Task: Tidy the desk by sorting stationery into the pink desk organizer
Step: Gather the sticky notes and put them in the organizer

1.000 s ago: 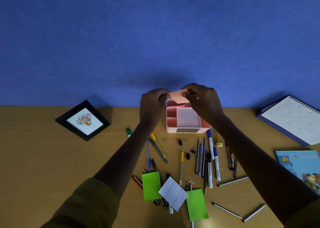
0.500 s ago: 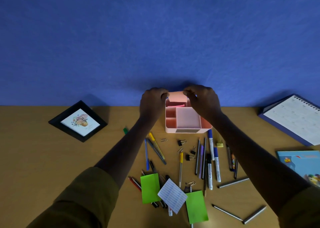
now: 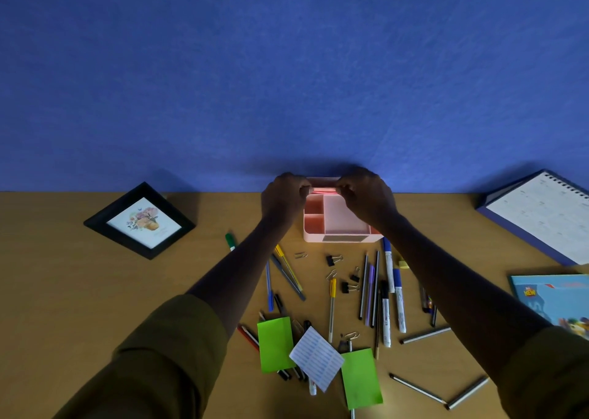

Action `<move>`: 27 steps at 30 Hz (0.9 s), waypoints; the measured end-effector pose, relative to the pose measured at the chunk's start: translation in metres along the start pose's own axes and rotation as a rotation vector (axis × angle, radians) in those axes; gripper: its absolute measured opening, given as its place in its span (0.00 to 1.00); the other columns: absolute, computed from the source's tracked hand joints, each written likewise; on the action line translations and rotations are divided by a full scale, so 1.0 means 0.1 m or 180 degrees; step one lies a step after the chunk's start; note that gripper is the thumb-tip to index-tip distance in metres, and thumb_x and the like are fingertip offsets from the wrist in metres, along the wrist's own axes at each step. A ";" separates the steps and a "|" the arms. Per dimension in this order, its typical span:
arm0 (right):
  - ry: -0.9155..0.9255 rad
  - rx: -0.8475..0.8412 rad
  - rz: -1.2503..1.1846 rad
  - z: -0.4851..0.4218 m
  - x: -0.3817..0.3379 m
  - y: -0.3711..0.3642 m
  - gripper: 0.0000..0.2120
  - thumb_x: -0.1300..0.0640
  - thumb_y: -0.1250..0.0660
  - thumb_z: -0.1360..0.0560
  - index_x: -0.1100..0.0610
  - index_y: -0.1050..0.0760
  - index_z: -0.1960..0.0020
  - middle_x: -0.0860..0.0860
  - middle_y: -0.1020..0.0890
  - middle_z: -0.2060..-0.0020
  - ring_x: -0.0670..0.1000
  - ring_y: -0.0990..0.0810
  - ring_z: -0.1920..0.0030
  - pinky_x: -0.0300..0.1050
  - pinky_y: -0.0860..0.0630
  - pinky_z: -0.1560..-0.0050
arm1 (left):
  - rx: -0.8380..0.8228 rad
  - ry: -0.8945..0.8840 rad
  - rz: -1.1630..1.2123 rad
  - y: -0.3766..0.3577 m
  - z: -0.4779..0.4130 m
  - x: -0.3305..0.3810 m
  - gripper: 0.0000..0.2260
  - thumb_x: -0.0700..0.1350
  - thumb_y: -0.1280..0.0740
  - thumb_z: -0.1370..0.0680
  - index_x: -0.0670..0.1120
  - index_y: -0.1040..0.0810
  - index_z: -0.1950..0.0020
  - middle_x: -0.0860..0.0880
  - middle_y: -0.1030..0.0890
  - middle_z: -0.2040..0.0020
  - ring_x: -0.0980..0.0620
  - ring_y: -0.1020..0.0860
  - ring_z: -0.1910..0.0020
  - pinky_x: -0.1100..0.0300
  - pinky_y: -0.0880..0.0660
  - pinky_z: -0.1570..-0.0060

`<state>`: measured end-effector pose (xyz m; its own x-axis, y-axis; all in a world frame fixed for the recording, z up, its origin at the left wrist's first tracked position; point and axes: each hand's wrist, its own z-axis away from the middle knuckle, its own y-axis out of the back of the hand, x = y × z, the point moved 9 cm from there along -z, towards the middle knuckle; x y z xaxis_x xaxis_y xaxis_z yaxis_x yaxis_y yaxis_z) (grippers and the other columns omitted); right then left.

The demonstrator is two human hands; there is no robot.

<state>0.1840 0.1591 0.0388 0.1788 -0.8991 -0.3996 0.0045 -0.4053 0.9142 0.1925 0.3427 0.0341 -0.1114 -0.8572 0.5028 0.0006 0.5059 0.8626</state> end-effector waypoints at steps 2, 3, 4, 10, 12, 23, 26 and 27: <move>0.0094 0.0084 0.0043 0.01 -0.02 0.00 0.05 0.59 0.29 0.18 0.57 0.14 0.48 0.55 0.13 0.49 0.55 0.13 0.49 0.49 0.16 0.50 | -0.0029 0.0021 -0.0042 -0.04 0.00 -0.01 0.10 0.48 0.31 0.15 0.47 0.11 0.42 0.48 0.11 0.46 0.49 0.13 0.49 0.55 0.18 0.51; 0.0125 0.0102 0.0086 0.02 -0.02 -0.01 0.04 0.61 0.28 0.19 0.58 0.13 0.49 0.55 0.13 0.49 0.55 0.13 0.50 0.47 0.16 0.51 | -0.0040 0.0035 -0.0061 -0.06 -0.01 -0.02 0.10 0.48 0.31 0.15 0.47 0.11 0.42 0.48 0.11 0.46 0.48 0.13 0.49 0.55 0.18 0.51; 0.0145 0.0096 0.0140 0.02 -0.03 -0.02 0.04 0.61 0.27 0.19 0.58 0.13 0.49 0.55 0.13 0.49 0.55 0.13 0.50 0.47 0.16 0.50 | -0.0048 0.0045 -0.0074 -0.07 -0.01 -0.03 0.10 0.48 0.31 0.15 0.47 0.11 0.42 0.48 0.11 0.46 0.48 0.13 0.49 0.56 0.19 0.52; 0.0228 -0.0076 0.0308 0.03 -0.07 -0.08 0.08 0.61 0.31 0.16 0.60 0.14 0.44 0.58 0.15 0.41 0.56 0.14 0.45 0.50 0.16 0.43 | -0.0098 0.0044 -0.0079 -0.13 0.00 -0.04 0.10 0.47 0.30 0.15 0.46 0.12 0.39 0.47 0.11 0.45 0.48 0.13 0.48 0.58 0.21 0.53; 0.0174 -0.0083 0.0254 0.03 -0.06 -0.06 0.07 0.62 0.32 0.16 0.61 0.15 0.44 0.59 0.15 0.40 0.57 0.14 0.45 0.52 0.15 0.43 | -0.0107 0.0077 0.0023 -0.09 0.03 -0.03 0.12 0.48 0.30 0.15 0.46 0.13 0.35 0.47 0.12 0.41 0.48 0.13 0.43 0.54 0.17 0.46; -0.0333 0.0291 -0.0826 0.66 -0.12 0.20 0.08 0.59 0.30 0.16 0.61 0.17 0.39 0.57 0.14 0.42 0.55 0.13 0.45 0.51 0.12 0.50 | 0.0280 0.1401 0.1784 0.27 1.24 -0.69 0.06 0.47 0.29 0.17 0.52 0.12 0.46 0.54 0.12 0.56 0.53 0.14 0.63 0.54 0.16 0.58; -0.0411 0.0014 -0.1129 1.07 -0.27 -0.04 0.07 0.60 0.29 0.17 0.60 0.15 0.42 0.54 0.13 0.45 0.51 0.13 0.45 0.48 0.15 0.45 | 0.0250 0.1993 0.1994 0.14 1.83 -1.01 0.05 0.45 0.28 0.19 0.51 0.12 0.51 0.51 0.13 0.63 0.52 0.15 0.69 0.52 0.16 0.62; -0.0448 -0.0131 -0.1250 1.21 -0.32 -0.16 0.06 0.60 0.29 0.18 0.59 0.15 0.44 0.51 0.12 0.47 0.47 0.14 0.49 0.45 0.16 0.47 | 0.0215 0.2171 0.2062 0.08 2.02 -1.09 0.05 0.44 0.28 0.19 0.51 0.12 0.52 0.52 0.13 0.63 0.52 0.14 0.68 0.50 0.14 0.61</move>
<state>0.0596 0.1743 0.0291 0.0194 -0.6925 -0.7211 0.0852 -0.7175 0.6913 0.0041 0.4598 -0.0250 0.4963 -0.2676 0.8259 -0.2012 0.8899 0.4093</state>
